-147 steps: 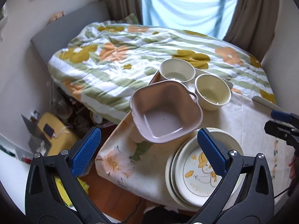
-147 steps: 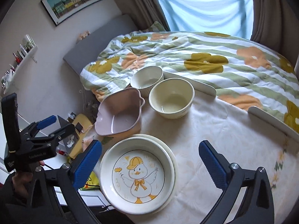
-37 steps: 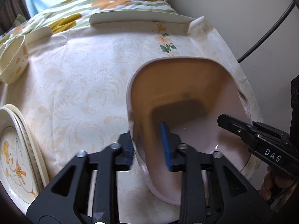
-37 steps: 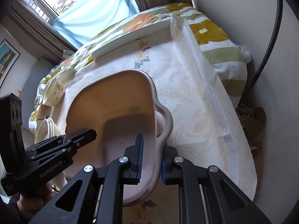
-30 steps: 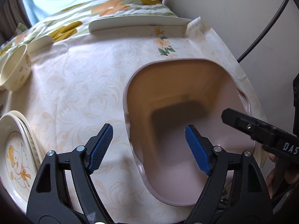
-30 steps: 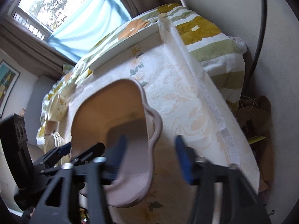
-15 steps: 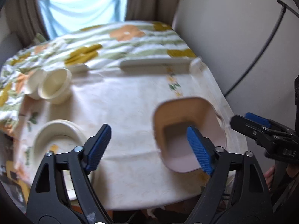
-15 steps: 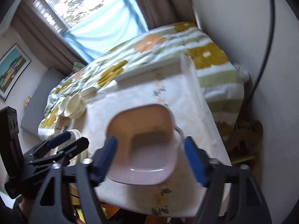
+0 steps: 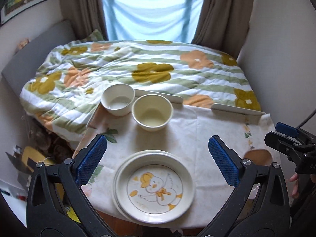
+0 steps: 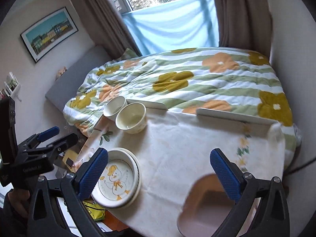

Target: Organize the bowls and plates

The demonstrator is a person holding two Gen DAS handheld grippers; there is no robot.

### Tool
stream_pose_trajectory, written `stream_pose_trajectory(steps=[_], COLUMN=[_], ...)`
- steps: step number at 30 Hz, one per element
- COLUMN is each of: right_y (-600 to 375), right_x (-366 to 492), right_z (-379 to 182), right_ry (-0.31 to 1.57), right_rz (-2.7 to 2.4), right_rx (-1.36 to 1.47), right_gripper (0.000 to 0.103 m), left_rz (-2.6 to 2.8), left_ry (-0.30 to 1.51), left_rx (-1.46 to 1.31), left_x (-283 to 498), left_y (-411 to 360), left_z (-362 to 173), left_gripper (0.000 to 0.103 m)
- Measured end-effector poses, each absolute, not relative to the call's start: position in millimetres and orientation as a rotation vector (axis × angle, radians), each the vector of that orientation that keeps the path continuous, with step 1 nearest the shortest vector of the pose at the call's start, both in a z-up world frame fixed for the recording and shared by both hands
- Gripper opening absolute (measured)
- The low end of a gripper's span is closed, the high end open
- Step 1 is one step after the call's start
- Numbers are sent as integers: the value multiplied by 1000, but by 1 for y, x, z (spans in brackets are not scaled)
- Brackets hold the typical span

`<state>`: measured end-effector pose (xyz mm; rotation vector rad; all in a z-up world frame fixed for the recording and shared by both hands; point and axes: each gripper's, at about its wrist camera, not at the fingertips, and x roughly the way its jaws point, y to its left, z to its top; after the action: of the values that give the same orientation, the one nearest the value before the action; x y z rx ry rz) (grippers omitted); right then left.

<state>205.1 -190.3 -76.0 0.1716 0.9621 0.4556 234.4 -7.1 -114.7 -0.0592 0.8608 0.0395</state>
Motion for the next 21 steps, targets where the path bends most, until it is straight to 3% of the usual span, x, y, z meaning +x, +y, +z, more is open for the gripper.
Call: stream_pose_trajectory(steps=[7, 14, 18, 20, 21], right_y=[-128, -83, -68, -62, -60], right_x=[273, 340, 362, 369, 371], right_z=[-97, -162, -201, -217, -222], right_ry=[1036, 1203, 1276, 1312, 1325], right_rz=[462, 421, 408, 407, 403], right_rx=[154, 192, 222, 229, 233], right_gripper=[103, 103, 99, 76, 72], left_rz=[48, -24, -68, -84, -94], left_ry=[982, 1152, 1213, 1240, 1253], left_rx=[-201, -278, -276, -281, -285], left_x=[303, 371, 401, 412, 416], left_y=[67, 86, 86, 85, 84], left_z=[-148, -220, -254, -269, -275], left_gripper=[102, 99, 77, 64, 56])
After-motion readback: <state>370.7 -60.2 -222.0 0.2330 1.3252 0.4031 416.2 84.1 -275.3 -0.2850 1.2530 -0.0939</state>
